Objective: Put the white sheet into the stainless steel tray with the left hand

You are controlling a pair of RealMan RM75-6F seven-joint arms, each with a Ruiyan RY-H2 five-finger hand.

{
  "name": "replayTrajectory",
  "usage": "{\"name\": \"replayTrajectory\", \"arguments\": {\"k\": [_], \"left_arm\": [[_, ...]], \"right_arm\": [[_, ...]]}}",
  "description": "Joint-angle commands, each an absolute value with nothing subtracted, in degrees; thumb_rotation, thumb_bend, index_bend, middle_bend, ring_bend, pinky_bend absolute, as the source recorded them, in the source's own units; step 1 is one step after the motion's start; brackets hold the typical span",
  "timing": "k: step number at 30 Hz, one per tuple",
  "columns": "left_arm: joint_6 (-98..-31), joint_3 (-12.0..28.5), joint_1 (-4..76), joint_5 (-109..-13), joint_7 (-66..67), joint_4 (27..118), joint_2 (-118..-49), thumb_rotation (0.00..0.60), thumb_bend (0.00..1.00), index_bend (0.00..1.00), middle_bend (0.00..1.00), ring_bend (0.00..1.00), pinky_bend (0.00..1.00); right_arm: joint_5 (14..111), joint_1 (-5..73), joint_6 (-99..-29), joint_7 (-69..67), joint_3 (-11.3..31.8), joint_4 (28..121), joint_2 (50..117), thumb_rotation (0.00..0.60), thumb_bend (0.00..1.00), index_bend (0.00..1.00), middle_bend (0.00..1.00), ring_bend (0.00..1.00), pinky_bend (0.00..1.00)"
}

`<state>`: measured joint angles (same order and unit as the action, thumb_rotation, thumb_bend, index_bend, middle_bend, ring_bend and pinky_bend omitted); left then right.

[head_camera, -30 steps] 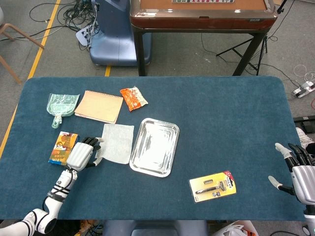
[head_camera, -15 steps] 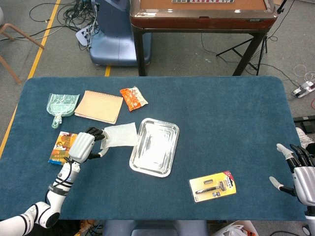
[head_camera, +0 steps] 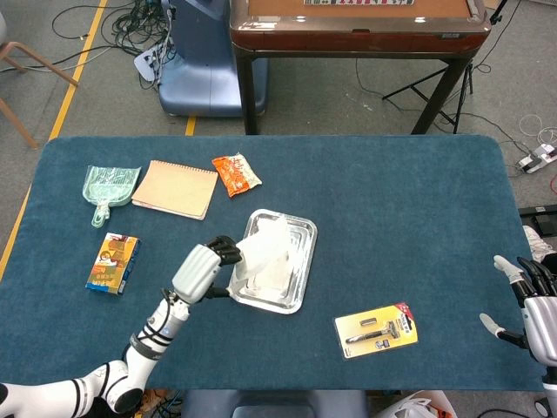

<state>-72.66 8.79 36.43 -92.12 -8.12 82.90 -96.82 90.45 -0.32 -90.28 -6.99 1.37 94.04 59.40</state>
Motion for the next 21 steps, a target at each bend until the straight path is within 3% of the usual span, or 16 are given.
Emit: {"name": "replayTrajectory", "arguments": {"k": [1, 8, 21], "left_arm": [[-72.44, 5.24, 37.93, -96.13, -8.39, 77.65, -101.01, 0.600, 0.29, 0.66, 0.56, 0.46, 0.27], [-72.04, 2.26, 39.76, -99.84, -7.64, 66.49, -105.66, 0.600, 0.29, 0.66, 0.56, 0.46, 0.27], [-71.21, 4.21, 40.40, -96.17, -6.72, 60.71, -107.38, 0.600, 0.29, 0.64, 0.56, 0.45, 0.27]], "right_arm": [[90.42, -0.25, -90.21, -7.02, 1.46, 94.01, 59.46, 0.600, 0.18, 0.12, 0.23, 0.08, 0.11], [90.06, -0.32, -90.18, -7.32, 1.63, 93.80, 59.41, 0.600, 0.18, 0.12, 0.23, 0.08, 0.11], [90.07, -0.08, -89.67, -7.71, 1.70, 93.39, 59.69, 0.600, 0.18, 0.12, 0.23, 0.08, 0.11]]}}
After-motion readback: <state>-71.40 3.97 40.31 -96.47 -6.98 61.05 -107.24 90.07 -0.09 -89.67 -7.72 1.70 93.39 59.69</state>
